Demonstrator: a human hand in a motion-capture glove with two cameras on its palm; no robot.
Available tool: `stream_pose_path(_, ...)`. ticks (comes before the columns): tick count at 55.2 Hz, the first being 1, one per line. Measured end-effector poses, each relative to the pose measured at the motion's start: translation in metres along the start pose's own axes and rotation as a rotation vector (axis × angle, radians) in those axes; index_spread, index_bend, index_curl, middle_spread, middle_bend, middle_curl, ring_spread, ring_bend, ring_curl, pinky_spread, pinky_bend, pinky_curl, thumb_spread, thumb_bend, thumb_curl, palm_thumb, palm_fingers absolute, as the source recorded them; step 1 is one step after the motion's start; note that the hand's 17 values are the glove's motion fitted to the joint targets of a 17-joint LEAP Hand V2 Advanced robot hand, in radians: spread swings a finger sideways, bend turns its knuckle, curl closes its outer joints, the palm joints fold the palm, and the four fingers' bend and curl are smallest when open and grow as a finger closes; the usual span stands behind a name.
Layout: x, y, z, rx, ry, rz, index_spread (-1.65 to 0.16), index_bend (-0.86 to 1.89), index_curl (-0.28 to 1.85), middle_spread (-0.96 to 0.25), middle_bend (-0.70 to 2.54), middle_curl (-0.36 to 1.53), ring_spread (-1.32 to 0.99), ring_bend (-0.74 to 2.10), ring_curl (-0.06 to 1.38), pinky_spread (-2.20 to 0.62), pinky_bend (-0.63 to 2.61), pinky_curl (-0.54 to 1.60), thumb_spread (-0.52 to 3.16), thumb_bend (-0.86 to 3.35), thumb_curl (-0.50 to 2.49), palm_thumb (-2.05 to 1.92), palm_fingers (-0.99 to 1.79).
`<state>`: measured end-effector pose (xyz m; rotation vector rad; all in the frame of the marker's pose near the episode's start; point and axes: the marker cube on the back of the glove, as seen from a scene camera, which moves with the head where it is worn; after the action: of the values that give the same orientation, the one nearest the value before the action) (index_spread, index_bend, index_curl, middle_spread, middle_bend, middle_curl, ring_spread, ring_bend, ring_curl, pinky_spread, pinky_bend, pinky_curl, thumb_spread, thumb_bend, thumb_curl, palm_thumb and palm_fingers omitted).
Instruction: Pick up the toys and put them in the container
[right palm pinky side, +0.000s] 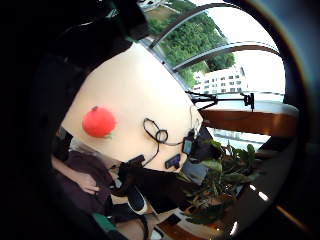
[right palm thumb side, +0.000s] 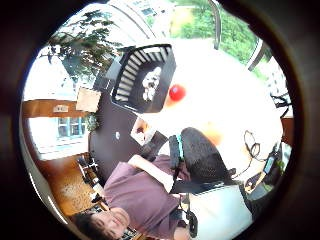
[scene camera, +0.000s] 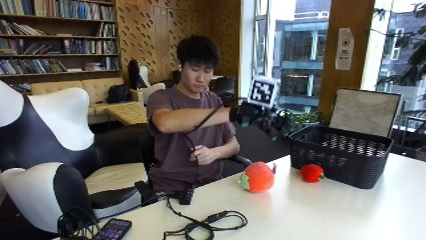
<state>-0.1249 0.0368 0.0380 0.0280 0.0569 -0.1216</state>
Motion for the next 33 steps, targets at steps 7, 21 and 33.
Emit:
stream_pose_path(7, -0.025, 0.013, 0.143, -0.211, -0.024, -0.117, -0.15, 0.09, 0.24, 0.02, 0.12, 0.37, 0.02, 0.44, 0.38, 0.04, 1.03, 0.4, 1.33, -0.01, 0.41, 0.16, -0.15)
stream_pose_path(21, -0.044, 0.005, 0.224, -0.227, -0.109, -0.251, -0.2, 0.06, 0.18, 0.07, 0.11, 0.28, 0.05, 0.59, 0.42, 0.03, 1.19, 0.43, 1.25, 0.03, 0.39, 0.18, -0.05)
stream_pose_path(33, -0.047, -0.032, 0.197, -0.155, -0.213, -0.266, -0.25, 0.26, 0.21, -0.1, 0.48, 0.4, -0.25, 1.01, 0.5, -0.23, 1.1, 0.36, 1.15, 0.2, 0.56, 0.59, 0.79)
